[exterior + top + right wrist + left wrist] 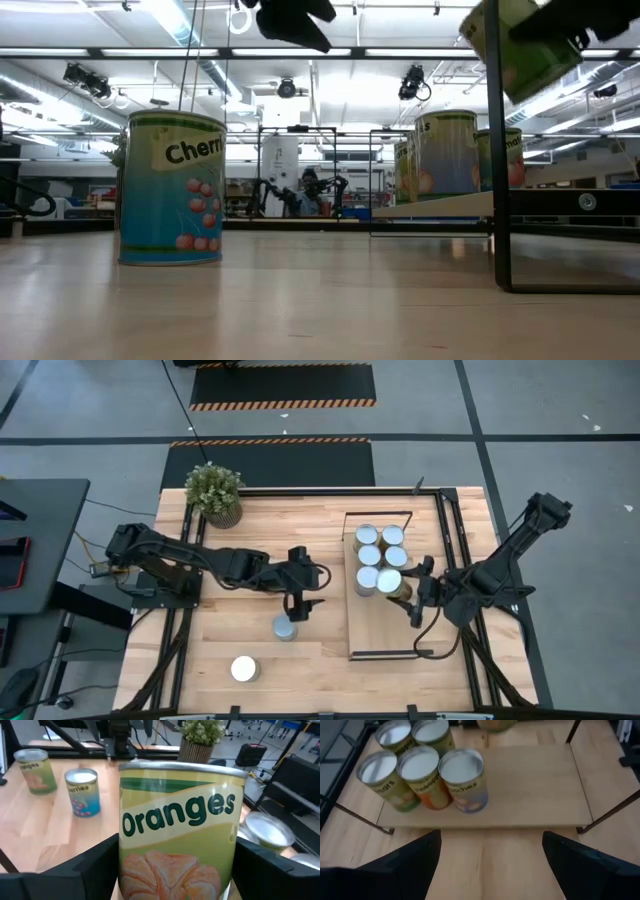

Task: Pick and place cans onto a shelf
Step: Put the top canned oranges on the shelf

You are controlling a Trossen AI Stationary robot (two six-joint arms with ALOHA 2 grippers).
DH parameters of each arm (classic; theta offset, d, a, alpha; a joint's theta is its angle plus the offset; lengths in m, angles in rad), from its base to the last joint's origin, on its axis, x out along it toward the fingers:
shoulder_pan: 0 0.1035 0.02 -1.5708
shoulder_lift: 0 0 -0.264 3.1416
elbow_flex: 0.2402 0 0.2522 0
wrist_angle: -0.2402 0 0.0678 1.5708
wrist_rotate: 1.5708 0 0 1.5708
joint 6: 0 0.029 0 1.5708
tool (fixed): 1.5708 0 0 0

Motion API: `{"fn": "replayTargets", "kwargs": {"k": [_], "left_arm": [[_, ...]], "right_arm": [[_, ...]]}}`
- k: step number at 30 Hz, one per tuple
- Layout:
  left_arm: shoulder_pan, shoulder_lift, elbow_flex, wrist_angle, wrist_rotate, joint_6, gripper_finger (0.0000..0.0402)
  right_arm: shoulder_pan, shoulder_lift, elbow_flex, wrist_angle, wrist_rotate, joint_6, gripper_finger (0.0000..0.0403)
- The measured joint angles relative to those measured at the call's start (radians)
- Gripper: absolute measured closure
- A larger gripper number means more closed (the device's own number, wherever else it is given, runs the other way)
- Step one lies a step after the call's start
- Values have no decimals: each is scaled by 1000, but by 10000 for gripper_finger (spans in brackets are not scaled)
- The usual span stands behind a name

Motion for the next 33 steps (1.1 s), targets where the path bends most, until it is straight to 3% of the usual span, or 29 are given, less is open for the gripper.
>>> {"fn": "replayTargets", "kwargs": {"k": [10, 24, 33], "left_arm": [[-28, -6, -121, 143, 79, -3, 47], [-29, -6, -226, 222, 132, -77, 47], [-24, -6, -221, 221, 174, -105, 47]], "right_arm": [[7, -13, -194, 249, -3, 20, 74], [9, -13, -338, 348, -34, 156, 72], [75, -13, -512, 670, 55, 49, 72]]}}
